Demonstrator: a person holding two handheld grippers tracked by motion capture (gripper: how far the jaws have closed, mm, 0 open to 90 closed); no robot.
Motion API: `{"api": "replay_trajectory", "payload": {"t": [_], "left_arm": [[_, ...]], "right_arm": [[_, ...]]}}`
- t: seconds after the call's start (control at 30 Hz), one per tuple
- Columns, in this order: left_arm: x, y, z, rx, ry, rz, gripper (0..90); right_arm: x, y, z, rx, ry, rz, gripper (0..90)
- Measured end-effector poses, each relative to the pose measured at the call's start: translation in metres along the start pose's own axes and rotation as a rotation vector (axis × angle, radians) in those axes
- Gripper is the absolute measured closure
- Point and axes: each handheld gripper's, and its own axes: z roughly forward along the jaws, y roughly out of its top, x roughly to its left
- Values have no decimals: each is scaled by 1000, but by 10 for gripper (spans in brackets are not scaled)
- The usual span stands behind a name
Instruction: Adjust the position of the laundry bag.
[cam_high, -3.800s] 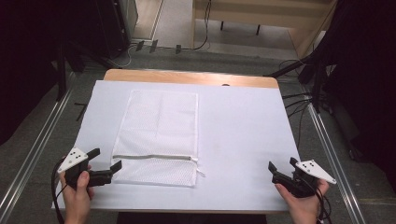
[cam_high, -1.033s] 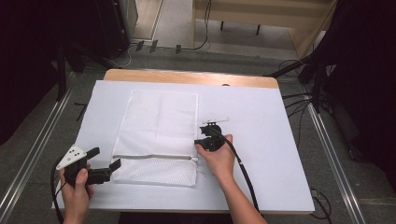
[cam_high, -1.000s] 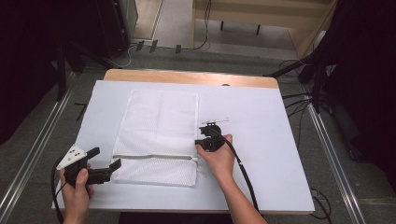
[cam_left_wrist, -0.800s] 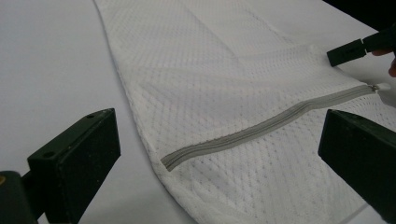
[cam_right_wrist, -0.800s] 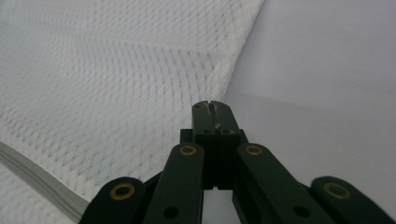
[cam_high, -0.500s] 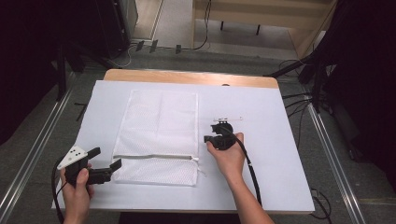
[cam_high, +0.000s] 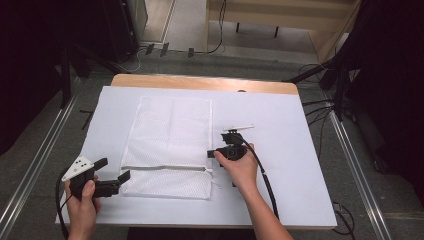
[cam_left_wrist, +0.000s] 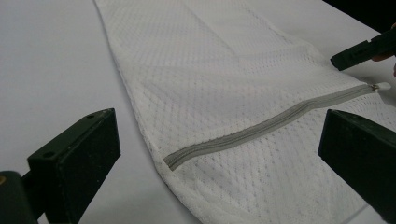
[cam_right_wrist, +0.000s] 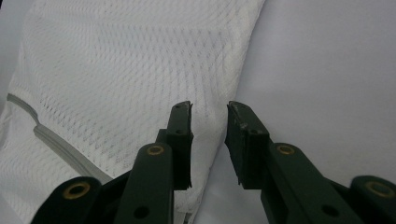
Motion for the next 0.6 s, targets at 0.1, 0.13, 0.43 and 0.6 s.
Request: {"api": "replay_trajectory", "payload": {"t": [0.1, 0.13, 0.43, 0.6], "left_arm": [[0, 0, 0, -1, -3, 1, 0], [0, 0, 0, -1, -3, 2, 0], [-2, 0, 0, 0, -5, 1, 0], [-1, 0, 0, 0, -4, -1, 0]], "right_arm": [[0, 0, 1, 13, 1, 17, 724], [0, 0, 2, 16, 0, 22, 724], [8, -2, 10, 40, -13, -6, 888], [9, -3, 8, 32, -9, -23, 900]]}}
